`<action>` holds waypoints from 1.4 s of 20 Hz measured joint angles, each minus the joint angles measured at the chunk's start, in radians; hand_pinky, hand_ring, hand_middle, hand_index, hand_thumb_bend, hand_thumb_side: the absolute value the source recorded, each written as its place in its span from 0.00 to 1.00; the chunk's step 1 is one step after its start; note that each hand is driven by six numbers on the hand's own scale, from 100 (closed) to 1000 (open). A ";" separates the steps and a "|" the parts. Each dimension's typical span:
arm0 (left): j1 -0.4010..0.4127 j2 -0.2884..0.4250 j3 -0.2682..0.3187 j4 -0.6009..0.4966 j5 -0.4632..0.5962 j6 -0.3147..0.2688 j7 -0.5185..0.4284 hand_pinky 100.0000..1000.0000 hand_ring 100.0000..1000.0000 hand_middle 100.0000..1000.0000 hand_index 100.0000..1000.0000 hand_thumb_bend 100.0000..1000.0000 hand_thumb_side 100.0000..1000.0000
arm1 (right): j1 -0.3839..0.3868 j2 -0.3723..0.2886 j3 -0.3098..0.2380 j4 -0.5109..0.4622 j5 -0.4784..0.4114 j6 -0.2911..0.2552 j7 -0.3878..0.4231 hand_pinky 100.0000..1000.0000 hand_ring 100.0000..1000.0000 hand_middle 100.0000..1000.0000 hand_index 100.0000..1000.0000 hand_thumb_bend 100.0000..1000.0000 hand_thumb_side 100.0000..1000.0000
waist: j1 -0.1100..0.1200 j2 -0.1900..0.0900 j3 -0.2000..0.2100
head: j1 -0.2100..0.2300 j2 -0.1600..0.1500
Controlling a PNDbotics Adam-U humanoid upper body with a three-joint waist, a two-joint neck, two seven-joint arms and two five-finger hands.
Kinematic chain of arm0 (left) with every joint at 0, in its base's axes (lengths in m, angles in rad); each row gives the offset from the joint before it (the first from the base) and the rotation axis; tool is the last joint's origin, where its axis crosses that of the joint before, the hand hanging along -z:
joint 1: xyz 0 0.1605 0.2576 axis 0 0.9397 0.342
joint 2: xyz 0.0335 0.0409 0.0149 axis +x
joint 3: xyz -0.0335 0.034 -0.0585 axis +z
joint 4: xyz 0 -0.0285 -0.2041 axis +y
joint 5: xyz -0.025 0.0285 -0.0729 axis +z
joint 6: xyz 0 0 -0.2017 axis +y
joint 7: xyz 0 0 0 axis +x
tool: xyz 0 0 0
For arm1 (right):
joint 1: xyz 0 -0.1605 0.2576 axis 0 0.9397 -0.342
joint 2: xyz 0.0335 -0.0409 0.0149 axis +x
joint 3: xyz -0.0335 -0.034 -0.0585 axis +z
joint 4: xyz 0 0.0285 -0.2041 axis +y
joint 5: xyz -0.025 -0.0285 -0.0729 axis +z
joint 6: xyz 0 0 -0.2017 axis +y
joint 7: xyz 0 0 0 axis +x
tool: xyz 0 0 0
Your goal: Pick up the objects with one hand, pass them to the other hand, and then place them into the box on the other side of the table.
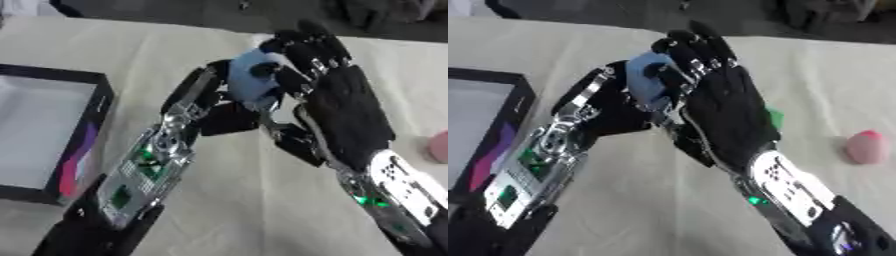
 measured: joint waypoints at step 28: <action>0.035 0.318 0.175 0.054 0.032 -0.125 0.078 0.80 0.87 0.52 0.49 0.00 0.00 | 0.165 -0.219 -0.241 0.000 -0.095 0.030 -0.136 0.87 0.81 0.77 0.76 0.21 0.05 | 0.021 -0.015 -0.010 | 0.057 0.025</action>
